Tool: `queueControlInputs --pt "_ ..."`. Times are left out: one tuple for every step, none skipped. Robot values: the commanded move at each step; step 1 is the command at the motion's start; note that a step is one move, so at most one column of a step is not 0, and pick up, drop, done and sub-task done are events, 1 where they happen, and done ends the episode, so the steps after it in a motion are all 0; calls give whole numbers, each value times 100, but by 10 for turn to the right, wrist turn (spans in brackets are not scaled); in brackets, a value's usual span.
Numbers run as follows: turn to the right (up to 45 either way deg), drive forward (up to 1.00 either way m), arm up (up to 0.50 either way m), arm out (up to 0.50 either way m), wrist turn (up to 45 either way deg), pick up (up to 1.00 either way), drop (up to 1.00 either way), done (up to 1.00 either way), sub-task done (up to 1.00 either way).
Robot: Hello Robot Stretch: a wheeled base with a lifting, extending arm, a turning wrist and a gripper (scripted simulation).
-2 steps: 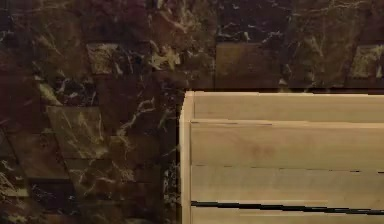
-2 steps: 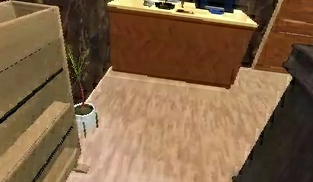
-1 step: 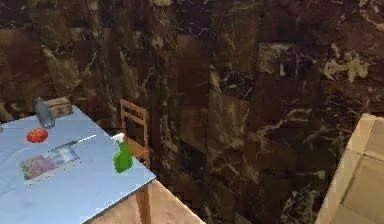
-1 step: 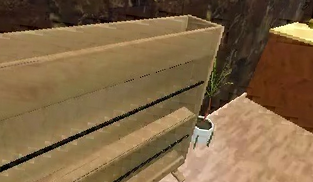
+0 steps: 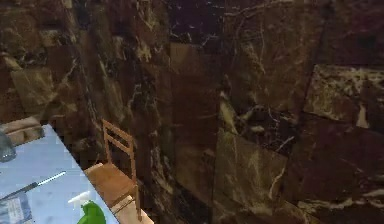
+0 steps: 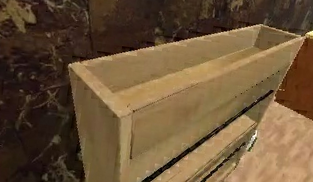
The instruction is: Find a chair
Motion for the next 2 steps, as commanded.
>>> queueControlInputs --pt "-270 0 0 0 0 0 0 0 0" --pt "0 0 0 0 0 0 0 100 0"
